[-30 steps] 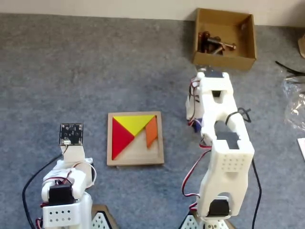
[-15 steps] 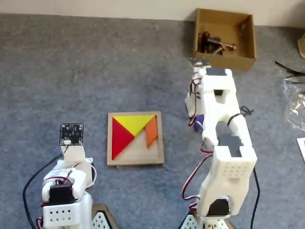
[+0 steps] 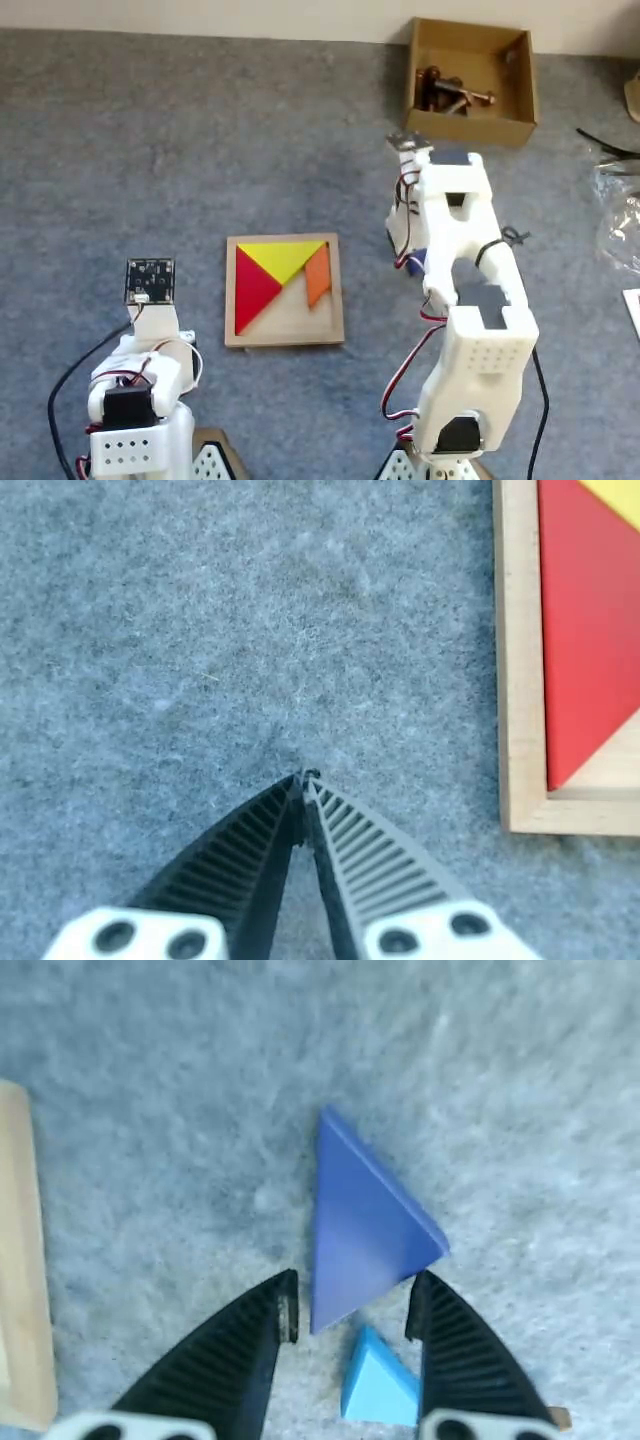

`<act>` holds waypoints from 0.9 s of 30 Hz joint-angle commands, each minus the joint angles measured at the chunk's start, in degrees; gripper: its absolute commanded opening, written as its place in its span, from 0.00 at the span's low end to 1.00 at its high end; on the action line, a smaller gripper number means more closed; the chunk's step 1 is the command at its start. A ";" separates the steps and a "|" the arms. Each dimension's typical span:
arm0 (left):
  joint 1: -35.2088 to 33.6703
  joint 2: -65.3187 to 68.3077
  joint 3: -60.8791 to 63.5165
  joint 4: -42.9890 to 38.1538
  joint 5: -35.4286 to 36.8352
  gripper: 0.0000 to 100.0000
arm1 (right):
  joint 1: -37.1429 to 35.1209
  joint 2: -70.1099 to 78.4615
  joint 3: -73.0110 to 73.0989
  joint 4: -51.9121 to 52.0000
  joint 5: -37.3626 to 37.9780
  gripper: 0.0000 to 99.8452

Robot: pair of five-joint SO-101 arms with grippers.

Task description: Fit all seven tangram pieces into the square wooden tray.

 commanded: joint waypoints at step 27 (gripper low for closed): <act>-0.48 0.40 1.19 0.44 0.09 0.00 | -0.75 -4.18 -0.75 -1.01 14.86 0.24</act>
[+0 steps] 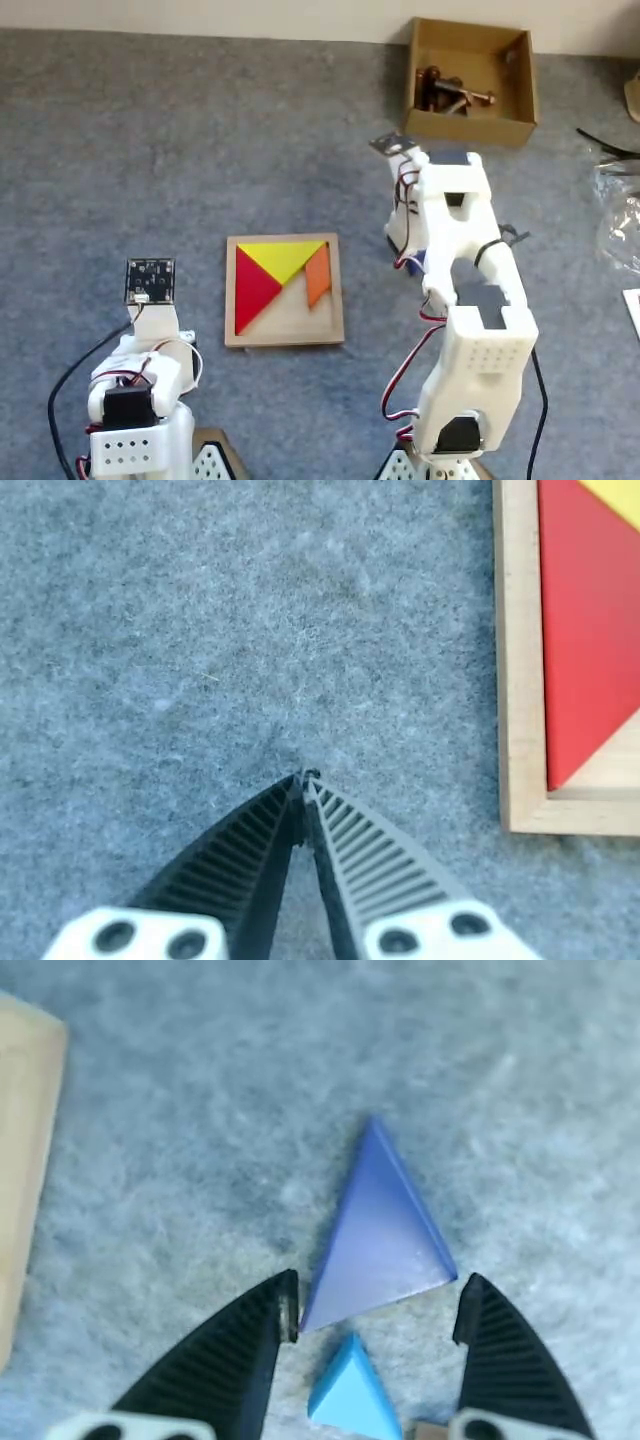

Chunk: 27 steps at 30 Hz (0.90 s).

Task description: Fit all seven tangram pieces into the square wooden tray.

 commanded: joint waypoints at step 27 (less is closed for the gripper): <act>-0.48 0.40 1.19 0.44 0.09 0.00 | -4.09 -3.47 4.62 -9.01 -10.55 0.24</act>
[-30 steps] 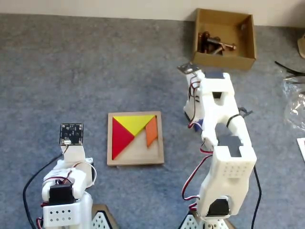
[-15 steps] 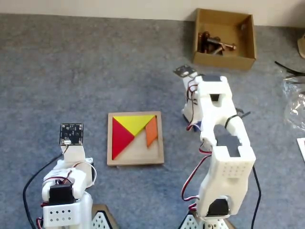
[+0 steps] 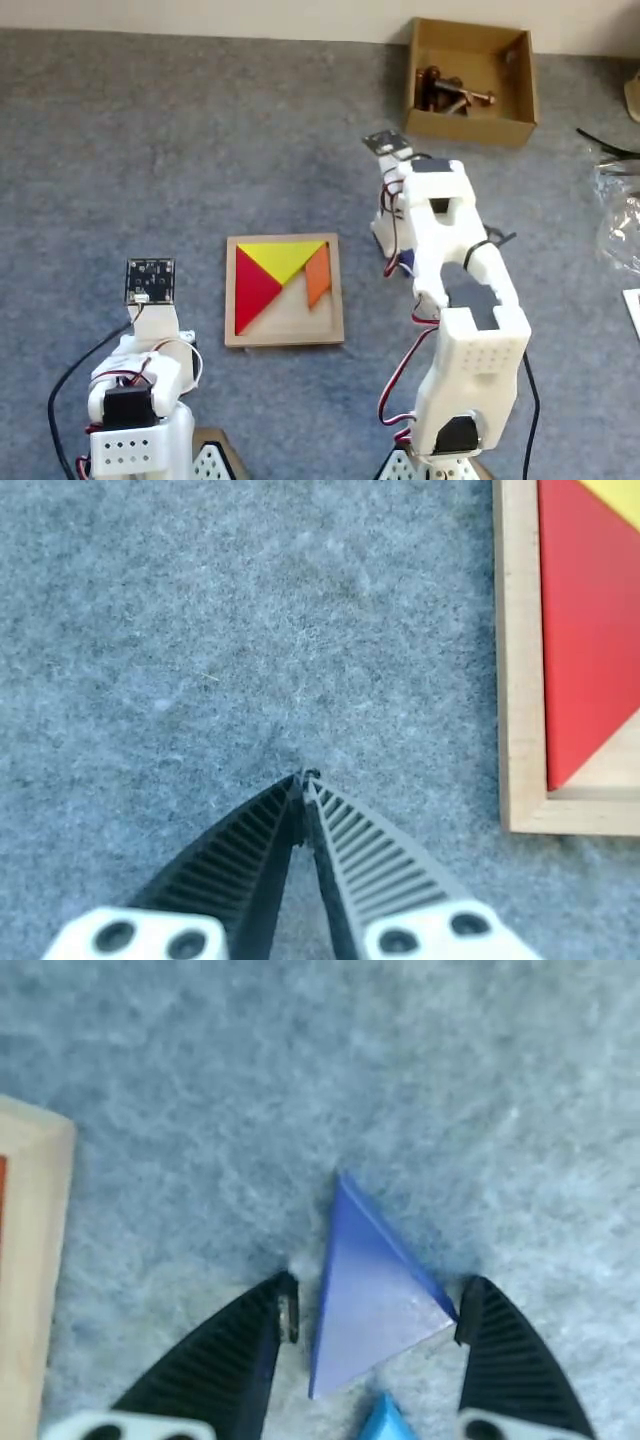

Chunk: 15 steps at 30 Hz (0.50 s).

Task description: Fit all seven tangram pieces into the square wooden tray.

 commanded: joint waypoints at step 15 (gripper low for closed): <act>-0.48 0.40 1.19 0.44 0.09 0.00 | -0.48 -3.47 2.07 -0.48 -0.97 0.14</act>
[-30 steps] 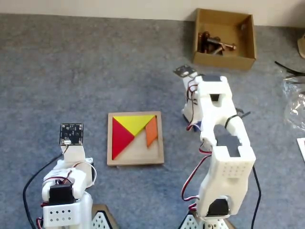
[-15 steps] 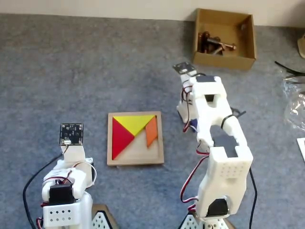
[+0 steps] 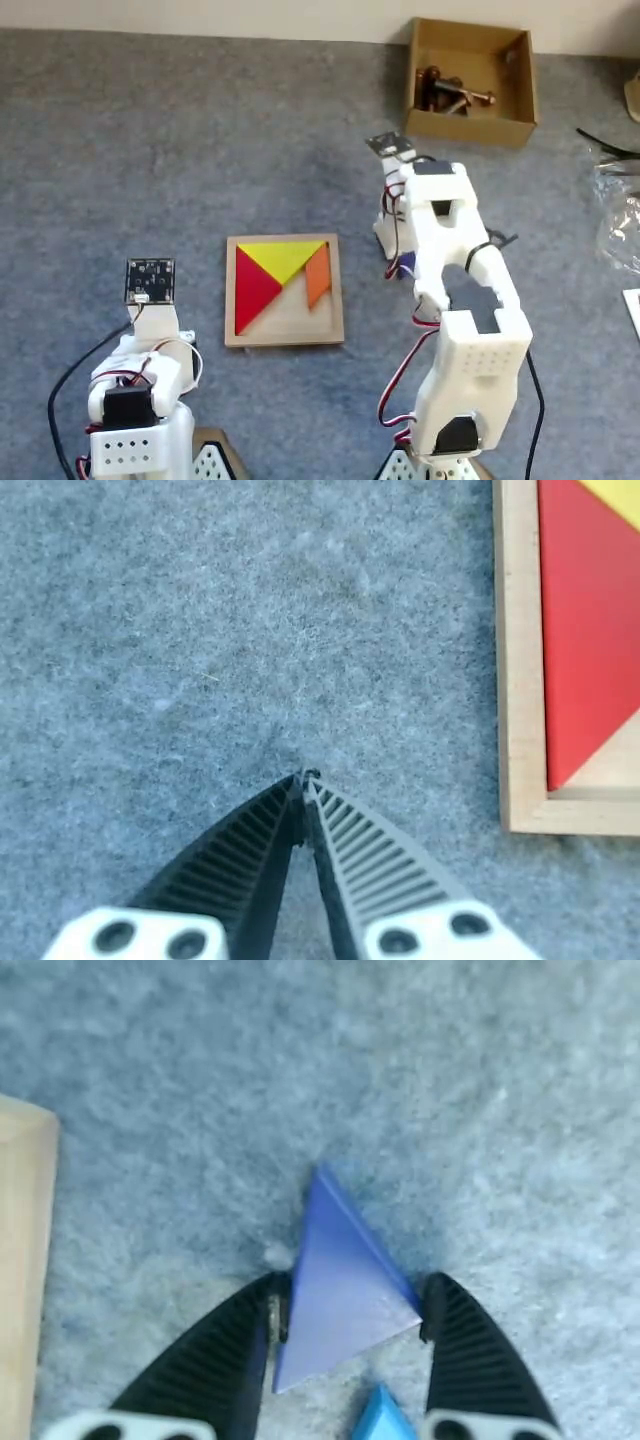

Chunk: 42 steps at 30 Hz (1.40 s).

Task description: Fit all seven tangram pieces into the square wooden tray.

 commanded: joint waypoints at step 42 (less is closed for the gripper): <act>-0.48 0.40 1.19 0.44 0.09 0.00 | -13.93 -3.30 -18.15 33.98 -22.07 0.00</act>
